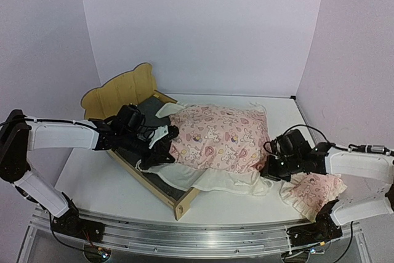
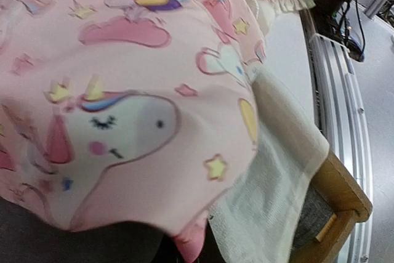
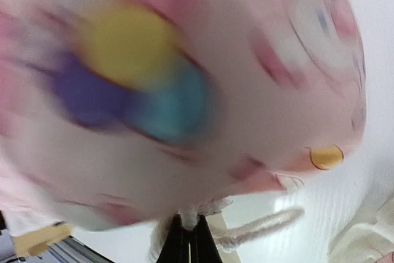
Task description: Set up the pet bed
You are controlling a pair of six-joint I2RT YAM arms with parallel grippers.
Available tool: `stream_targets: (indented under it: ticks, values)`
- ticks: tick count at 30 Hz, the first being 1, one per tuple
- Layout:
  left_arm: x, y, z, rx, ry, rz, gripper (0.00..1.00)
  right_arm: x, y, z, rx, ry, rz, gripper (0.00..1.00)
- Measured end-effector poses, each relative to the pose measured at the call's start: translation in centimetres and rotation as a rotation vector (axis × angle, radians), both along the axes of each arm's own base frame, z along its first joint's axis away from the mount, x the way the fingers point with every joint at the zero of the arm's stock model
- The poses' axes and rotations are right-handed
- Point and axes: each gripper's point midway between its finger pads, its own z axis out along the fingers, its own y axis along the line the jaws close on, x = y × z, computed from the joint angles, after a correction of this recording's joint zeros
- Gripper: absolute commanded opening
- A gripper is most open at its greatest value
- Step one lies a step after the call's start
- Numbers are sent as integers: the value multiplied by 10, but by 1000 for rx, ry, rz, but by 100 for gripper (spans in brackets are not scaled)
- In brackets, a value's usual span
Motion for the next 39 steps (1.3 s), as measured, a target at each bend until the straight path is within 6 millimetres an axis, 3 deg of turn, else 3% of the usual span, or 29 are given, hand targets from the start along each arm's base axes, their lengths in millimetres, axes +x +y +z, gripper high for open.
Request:
stream_targets:
  ticks: [3,6,8,12,17,22,25,29,33,36,39]
  values:
    - [37,3,35,-39,-74,61,0,33,21,69,37,-128,43,0]
    - [97,16,86,-96,-198,161,0,66,40,150,68,-289,79,0]
    - [137,27,121,-121,-298,220,0,84,50,190,67,-373,104,0]
    - [201,40,176,-154,-478,297,0,128,73,261,51,-526,156,0]
    - [274,48,221,-176,-617,385,0,181,96,313,19,-669,204,0]
    - [342,69,252,-187,-723,501,0,218,108,348,9,-772,219,0]
    - [363,90,255,-167,-751,569,0,222,113,361,37,-798,230,0]
    - [376,117,253,-143,-747,634,0,210,127,368,115,-786,279,0]
    - [384,144,250,-126,-730,678,0,177,165,350,157,-736,413,0]
    - [386,163,242,-91,-698,693,0,128,211,328,203,-680,580,0]
    - [376,176,231,-52,-639,680,0,78,245,303,245,-606,734,0]
